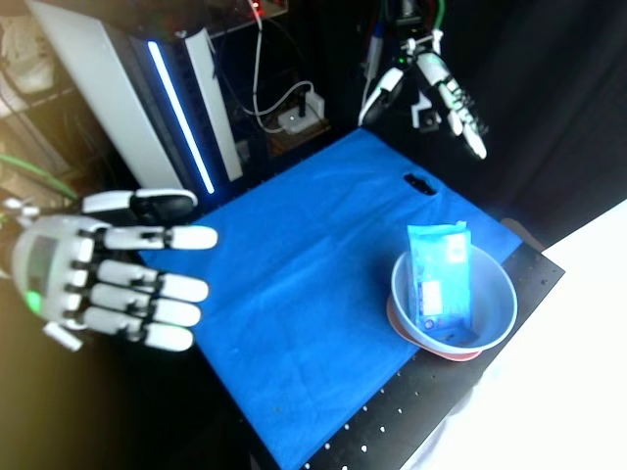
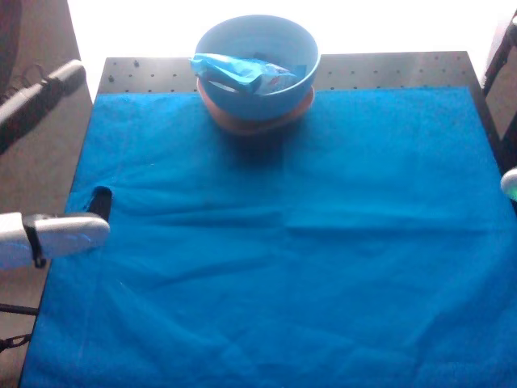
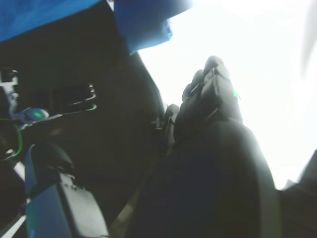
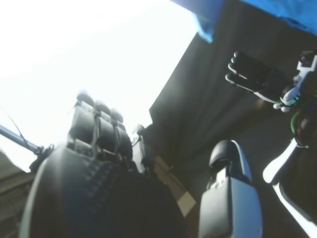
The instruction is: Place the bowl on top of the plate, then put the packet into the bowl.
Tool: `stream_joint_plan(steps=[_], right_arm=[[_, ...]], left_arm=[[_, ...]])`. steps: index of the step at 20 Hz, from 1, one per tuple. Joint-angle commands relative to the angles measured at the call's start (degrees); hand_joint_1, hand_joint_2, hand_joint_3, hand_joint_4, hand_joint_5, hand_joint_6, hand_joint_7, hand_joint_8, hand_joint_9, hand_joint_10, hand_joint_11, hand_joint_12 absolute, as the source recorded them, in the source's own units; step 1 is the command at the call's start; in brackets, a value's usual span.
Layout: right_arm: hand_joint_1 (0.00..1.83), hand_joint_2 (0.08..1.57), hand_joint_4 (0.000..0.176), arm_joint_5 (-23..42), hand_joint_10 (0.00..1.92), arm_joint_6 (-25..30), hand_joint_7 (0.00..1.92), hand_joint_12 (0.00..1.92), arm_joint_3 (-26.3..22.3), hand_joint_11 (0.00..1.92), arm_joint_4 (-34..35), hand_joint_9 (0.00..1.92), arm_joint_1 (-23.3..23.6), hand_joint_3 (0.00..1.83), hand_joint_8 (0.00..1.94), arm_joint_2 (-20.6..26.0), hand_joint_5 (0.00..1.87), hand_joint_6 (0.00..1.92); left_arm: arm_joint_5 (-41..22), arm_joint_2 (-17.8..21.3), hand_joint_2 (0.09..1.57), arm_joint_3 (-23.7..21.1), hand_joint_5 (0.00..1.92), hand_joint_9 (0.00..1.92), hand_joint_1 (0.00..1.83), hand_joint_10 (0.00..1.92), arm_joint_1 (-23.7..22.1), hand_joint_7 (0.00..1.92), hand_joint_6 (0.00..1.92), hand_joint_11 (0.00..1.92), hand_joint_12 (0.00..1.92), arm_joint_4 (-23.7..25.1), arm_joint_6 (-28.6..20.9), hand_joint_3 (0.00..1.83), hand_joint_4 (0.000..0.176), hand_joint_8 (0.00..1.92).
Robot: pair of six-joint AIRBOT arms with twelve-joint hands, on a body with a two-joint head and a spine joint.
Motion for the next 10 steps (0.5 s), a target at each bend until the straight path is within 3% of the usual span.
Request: stream_joint_plan(steps=[1,2,5,10], right_arm=[[0.55,0.97,0.176,8.52,0.0,0.36,0.0,0.0,-0.16,0.0,1.91,0.0,-0.34,0.0,0.0,0.19,0.0,0.0],[0.53,0.97,0.176,9.43,0.0,0.36,0.0,0.0,-0.5,0.0,2.61,0.0,-0.99,0.0,0.0,0.32,0.0,0.0],[0.58,0.95,0.176,10.77,0.0,0.37,0.0,0.0,-0.69,0.0,3.26,0.0,-1.36,0.0,0.0,0.38,0.0,0.0],[0.51,0.99,0.176,12.73,0.0,0.37,0.0,0.0,-0.75,0.0,3.26,0.0,-1.34,0.01,0.0,0.38,0.0,0.0]], left_arm=[[-9.28,0.23,0.85,-0.27,0.0,0.0,0.68,0.0,-0.31,0.0,0.0,0.02,0.01,0.01,-0.3,0.01,0.12,0.0],[-9.42,0.23,0.87,-0.5,0.0,0.0,0.68,0.0,-0.24,0.0,0.0,0.0,0.0,0.02,-0.3,0.01,0.116,0.0],[-12.11,0.13,0.83,-1.28,0.0,0.0,0.62,0.0,0.42,0.0,0.0,0.0,0.0,0.0,-0.29,0.0,0.171,0.0],[-15.37,0.59,0.85,-1.75,0.0,0.0,0.52,0.0,0.52,0.0,0.0,0.04,0.02,0.0,-0.27,0.0,0.176,0.0]])
